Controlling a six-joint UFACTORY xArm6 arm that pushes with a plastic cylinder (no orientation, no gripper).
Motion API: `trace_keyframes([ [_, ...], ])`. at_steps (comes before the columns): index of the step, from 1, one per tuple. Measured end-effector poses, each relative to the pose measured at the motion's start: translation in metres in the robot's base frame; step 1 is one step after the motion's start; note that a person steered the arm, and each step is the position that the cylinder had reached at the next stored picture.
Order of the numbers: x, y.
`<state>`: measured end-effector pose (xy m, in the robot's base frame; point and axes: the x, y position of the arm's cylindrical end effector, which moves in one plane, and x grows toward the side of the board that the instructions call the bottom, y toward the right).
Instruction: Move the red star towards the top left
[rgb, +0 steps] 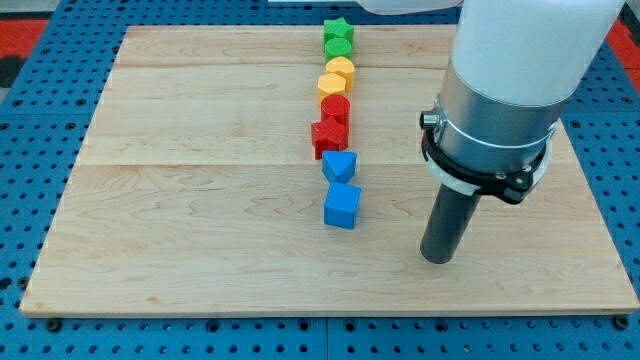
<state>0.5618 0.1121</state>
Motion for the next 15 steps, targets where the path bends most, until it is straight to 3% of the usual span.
trace_keyframes([
  [2,0.001,0.0],
  [5,-0.063,0.0],
  [9,-0.079,0.01],
  [11,-0.132,0.001],
  [14,-0.149,-0.153],
  [15,-0.165,-0.176],
])
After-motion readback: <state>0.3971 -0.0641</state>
